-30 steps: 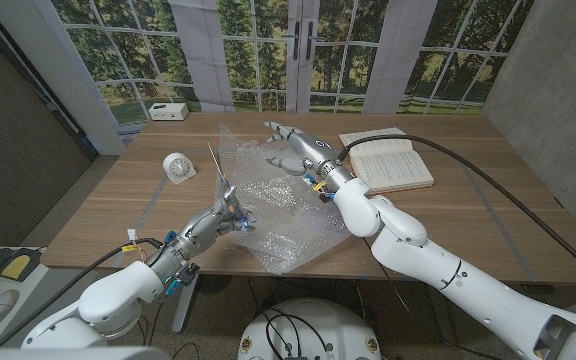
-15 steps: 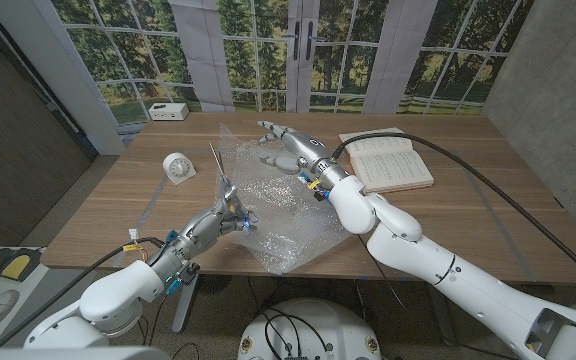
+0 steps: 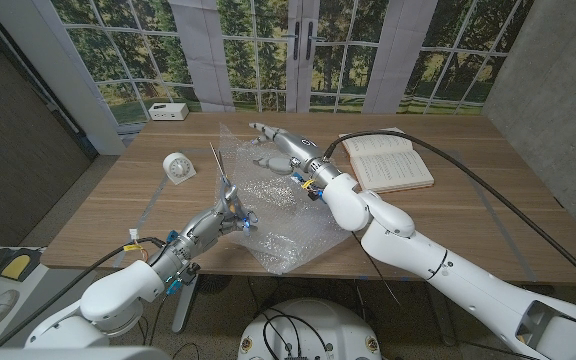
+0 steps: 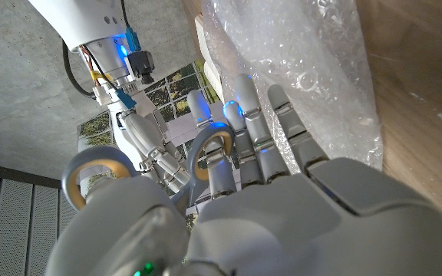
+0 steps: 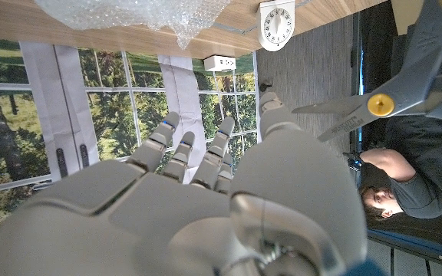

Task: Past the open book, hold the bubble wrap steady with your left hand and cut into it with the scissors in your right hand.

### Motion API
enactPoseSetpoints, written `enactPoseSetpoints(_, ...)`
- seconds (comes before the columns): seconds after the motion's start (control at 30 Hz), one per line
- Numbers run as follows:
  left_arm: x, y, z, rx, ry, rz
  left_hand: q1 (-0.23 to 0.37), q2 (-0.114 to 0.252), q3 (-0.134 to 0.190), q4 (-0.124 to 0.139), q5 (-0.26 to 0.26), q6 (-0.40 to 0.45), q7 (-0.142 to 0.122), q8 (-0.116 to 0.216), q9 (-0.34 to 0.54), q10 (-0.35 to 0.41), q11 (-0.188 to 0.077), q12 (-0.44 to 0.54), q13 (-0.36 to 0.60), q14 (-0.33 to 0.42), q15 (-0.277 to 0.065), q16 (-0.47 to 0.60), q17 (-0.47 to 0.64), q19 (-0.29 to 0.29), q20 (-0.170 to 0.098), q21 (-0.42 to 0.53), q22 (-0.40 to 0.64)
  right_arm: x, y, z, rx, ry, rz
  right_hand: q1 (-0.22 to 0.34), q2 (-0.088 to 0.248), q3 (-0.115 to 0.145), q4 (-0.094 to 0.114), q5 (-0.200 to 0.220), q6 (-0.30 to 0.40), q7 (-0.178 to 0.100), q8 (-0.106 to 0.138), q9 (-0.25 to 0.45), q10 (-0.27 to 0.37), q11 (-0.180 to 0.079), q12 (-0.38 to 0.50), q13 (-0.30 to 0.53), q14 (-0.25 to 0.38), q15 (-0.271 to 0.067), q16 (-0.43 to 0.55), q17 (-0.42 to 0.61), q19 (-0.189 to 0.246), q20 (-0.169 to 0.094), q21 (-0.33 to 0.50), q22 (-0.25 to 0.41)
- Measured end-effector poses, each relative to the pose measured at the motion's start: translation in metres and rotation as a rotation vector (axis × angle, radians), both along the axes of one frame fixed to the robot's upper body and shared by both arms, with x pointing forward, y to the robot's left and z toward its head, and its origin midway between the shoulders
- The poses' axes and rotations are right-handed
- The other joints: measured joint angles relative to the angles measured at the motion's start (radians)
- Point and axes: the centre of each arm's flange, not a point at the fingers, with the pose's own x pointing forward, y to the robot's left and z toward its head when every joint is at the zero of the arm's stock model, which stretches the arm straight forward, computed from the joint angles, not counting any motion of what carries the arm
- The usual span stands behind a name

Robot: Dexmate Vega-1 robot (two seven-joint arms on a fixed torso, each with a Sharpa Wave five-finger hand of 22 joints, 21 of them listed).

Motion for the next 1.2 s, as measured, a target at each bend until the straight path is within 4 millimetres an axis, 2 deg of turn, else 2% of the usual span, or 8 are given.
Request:
enactPoseSetpoints(0.3,0.001,0.0,0.0,0.003,0.0,-0.002,0.005,0.005,-0.001,0.001,0.0,0.0,0.0,-0.003,0.0,0.0,0.0,-0.001,-0.001,0.0,0.0,0.0,-0.003,0.002,0.002,-0.003,0.0,0.0,0.008,-0.002,-0.028,-0.002,0.012,0.0,0.0,0.0,0.0,-0.004,-0.005,-0.005,0.0,0.0,0.0,0.0,0.0,0.0,0.0,0.0,0.0,0.0,0.0,0.0,0.0,0.0)
enactPoseSetpoints(0.63,0.001,-0.001,0.0,0.01,-0.003,-0.017,0.005,0.005,-0.001,0.001,0.0,0.0,0.0,-0.004,0.005,0.0,0.0,-0.001,-0.001,0.0,0.0,0.008,0.0,0.002,0.002,-0.007,0.005,-0.003,0.016,-0.005,-0.048,-0.009,0.018,-0.001,0.001,0.0,0.0,-0.004,-0.018,0.007,-0.004,0.0,0.0,0.0,0.0,-0.005,0.0,0.0,-0.006,0.0,0.0,0.0,0.0,0.0)
enactPoseSetpoints(1.2,0.001,-0.001,-0.007,0.011,0.005,-0.037,0.005,0.005,-0.001,0.001,0.0,0.0,0.0,-0.017,0.005,0.0,0.0,-0.005,-0.003,0.0,0.0,0.008,-0.003,0.005,-0.002,-0.011,0.005,0.002,0.025,-0.009,-0.07,0.017,0.02,-0.005,0.005,0.0,0.0,-0.008,-0.034,0.012,-0.004,0.0,0.003,0.003,0.0,-0.006,-0.003,-0.004,-0.006,0.0,0.0,0.0,0.0,0.0)
